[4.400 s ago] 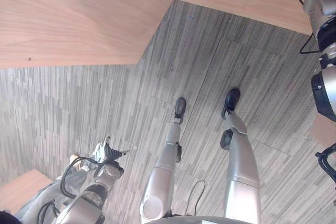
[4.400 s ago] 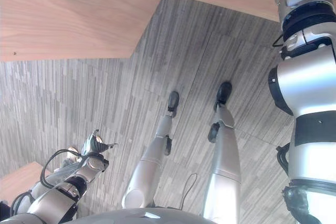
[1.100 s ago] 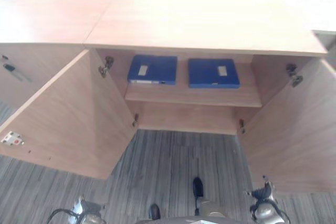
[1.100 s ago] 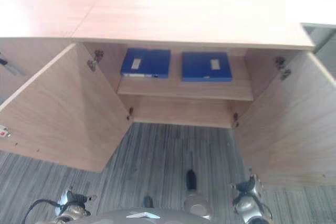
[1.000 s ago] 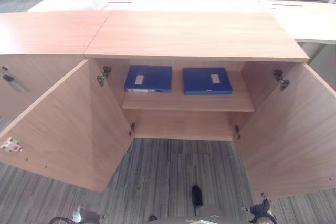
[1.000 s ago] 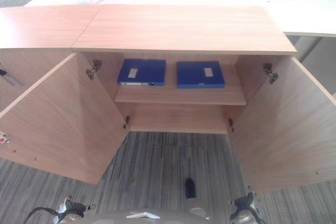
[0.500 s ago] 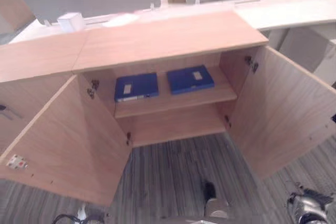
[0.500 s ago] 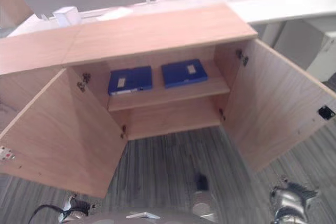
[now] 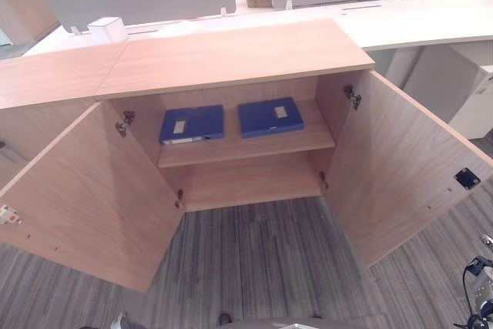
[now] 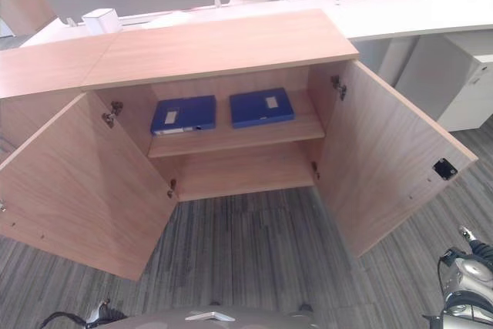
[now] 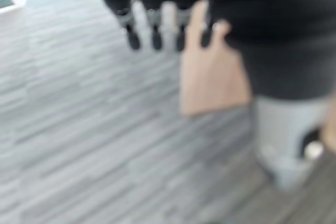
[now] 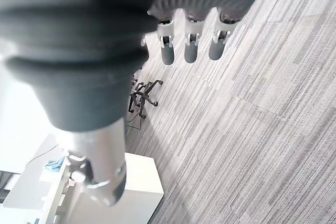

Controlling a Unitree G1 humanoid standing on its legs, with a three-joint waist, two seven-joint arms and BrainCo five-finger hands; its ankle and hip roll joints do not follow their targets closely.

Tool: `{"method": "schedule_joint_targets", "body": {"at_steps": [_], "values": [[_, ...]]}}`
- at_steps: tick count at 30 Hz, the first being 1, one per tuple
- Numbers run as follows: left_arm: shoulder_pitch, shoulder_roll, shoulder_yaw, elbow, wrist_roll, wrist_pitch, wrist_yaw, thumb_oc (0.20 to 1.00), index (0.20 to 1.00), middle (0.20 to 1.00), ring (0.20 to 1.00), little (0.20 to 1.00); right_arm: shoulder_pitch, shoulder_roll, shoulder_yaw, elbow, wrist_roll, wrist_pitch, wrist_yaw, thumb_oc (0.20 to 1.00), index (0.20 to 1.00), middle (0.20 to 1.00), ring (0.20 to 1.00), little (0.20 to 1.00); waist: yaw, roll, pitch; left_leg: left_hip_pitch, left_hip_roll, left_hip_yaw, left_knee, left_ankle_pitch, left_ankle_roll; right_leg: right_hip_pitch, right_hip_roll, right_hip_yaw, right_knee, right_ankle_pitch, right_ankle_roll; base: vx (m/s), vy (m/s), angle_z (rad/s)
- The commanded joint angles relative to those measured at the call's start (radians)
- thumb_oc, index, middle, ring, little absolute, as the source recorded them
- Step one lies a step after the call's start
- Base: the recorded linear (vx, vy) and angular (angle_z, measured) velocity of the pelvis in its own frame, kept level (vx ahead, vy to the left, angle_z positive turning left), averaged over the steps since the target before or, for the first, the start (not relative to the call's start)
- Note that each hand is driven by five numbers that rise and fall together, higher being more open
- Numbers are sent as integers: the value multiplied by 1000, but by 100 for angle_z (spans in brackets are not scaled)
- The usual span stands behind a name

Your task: Put the empty folder in the office cabinet

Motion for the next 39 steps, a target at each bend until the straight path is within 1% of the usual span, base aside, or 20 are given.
{"method": "schedule_joint_targets", "body": {"at_steps": [1,3,4,7,9,10,11,13,16,17,21,24,25,27,28,29,30,33,35,39], "values": [[-53,47,10,48,29,-3,1,1000,1000,1000,1000,1000,-97,-30,35,-22,98,-86,70,1000,1000,1000,1000,1000,9,-40,-8,59,-83,-14,1,-152,57,-90,-29,44,38,30,29,9,-37,18],[-41,34,-6,49,38,-4,-4,1000,1000,1000,1000,1000,-132,-3,79,-45,176,-91,127,1000,1000,1000,1000,1000,21,-39,-11,62,-78,-20,1,-150,51,-79,-24,35,28,30,23,10,-63,8],[-41,34,-6,49,38,-4,-4,1000,1000,1000,1000,1000,-132,-3,80,-45,176,-92,127,1000,1000,1000,1000,1000,21,-39,-10,62,-78,-20,1,-150,51,-78,-24,35,28,30,23,9,-44,1],[-21,27,-18,47,49,-7,-11,1000,1000,1000,1000,1000,-175,43,162,-99,241,-81,200,1000,1000,1000,1000,1000,37,-36,-15,66,-74,-21,1,-146,46,-69,-21,31,22,27,17,0,0,0],[-12,22,-24,46,55,-7,-16,1000,1000,1000,1000,1000,-197,65,190,-117,281,-80,220,1000,1000,1000,1000,1000,45,-34,-16,67,-73,-24,1,-144,45,-64,-20,25,19,28,16,0,0,0],[-10,22,-28,45,54,-8,-19,1000,1000,1000,1000,1000,-221,81,222,-119,284,-77,228,1000,1000,1000,1000,1000,54,-34,-17,67,-73,-27,1,-142,44,-62,-20,22,17,28,14,0,0,0],[-9,22,-26,44,54,-8,-19,1000,1000,1000,1000,1000,-222,82,223,-118,284,-77,228,1000,1000,1000,1000,1000,52,-34,-16,67,-73,-27,1,-142,44,-62,-20,22,16,28,14,0,0,0],[0,18,-42,41,63,-11,-22,1000,1000,1000,1000,1000,-283,121,292,-126,297,-73,250,1000,1000,1000,1000,1000,68,-31,-21,68,-72,-30,1,-141,42,-56,-20,17,9,30,12,1,-8,-2],[-5,18,-69,31,71,-15,-19,1000,1000,1000,1000,1000,-375,206,381,-127,312,-75,271,1000,1000,1000,1000,1000,95,-27,-26,69,-71,-37,1,-138,40,-47,-21,9,2,32,9,-2,-12,-10],[-5,18,-69,31,71,-15,-19,1000,1000,1000,1000,1000,-375,206,382,-127,312,-75,271,1000,1000,1000,1000,1000,94,-27,-26,69,-71,-37,1,-138,40,-46,-21,9,2,32,9,-8,-7,-9],[-28,24,-89,10,79,-16,-9,1000,1000,1000,1000,1000,-391,301,452,-184,322,-71,301,1000,1000,1000,1000,1000,107,-25,-31,68,-73,-43,1,-134,38,-40,-22,0,0,34,7,-3,6,-5],[-41,28,-91,2,83,-16,-6,1000,1000,1000,1000,1000,-371,333,478,-217,326,-67,316,1000,1000,1000,1000,1000,104,-25,-33,69,-73,-45,1,-133,38,-40,-23,-3,2,35,6,-5,10,-8],[-51,27,-91,1,84,-16,-6,1000,1000,1000,1000,1000,-333,391,516,-258,360,-38,358,1000,1000,1000,1000,1000,103,-25,-33,67,-74,-47,1,-132,37,-42,-25,-3,4,36,5,-15,15,-5],[-65,27,-93,-2,90,-17,-6,1000,1000,1000,1000,1000,-285,434,605,-299,348,21,413,1000,1000,1000,1000,1000,102,-26,-32,64,-75,-51,1,-128,36,-46,-27,-5,8,36,3,-11,5,-2],[-71,28,-94,-3,94,-17,-9,1000,1000,1000,1000,1000,-261,441,658,-314,323,51,438,1000,1000,1000,1000,1000,102,-28,-30,63,-76,-51,1,-128,36,-47,-28,-6,10,36,3,-23,6,-4],[-68,37,-92,-2,113,-12,-19,1000,1000,1000,1000,1000,-196,435,779,-406,261,106,506,1000,1000,1000,1000,1000,103,-31,-29,60,-76,-56,1,-128,34,-49,-31,-10,13,35,1,-16,4,-5],[-67,36,-91,-2,113,-12,-19,1000,1000,1000,1000,1000,-195,434,780,-408,261,107,506,1000,1000,1000,1000,1000,102,-31,-30,60,-76,-57,1,-128,33,-48,-31,-10,13,34,1,0,0,0],[-35,51,-70,-8,123,-22,-31,1000,1000,1000,1000,1000,-89,407,921,-515,244,176,614,1000,1000,1000,1000,1000,112,-35,-22,54,-77,-69,1,-125,30,-48,-35,-23,18,32,1,-14,2,13],[-18,56,-52,-9,125,-28,-29,1000,1000,1000,1000,1000,-13,395,947,-531,256,186,654,1000,1000,1000,1000,1000,115,-36,-19,50,-79,-77,1,-123,30,-49,-38,-30,21,30,3,-18,1,44],[11,49,-33,-15,127,-31,-27,1000,1000,1000,1000,1000,96,380,930,-525,271,154,668,1000,1000,1000,1000,1000,118,-41,-19,43,-79,-90,1,-123,28,-47,-43,-42,21,25,5,-7,-7,48]]}}
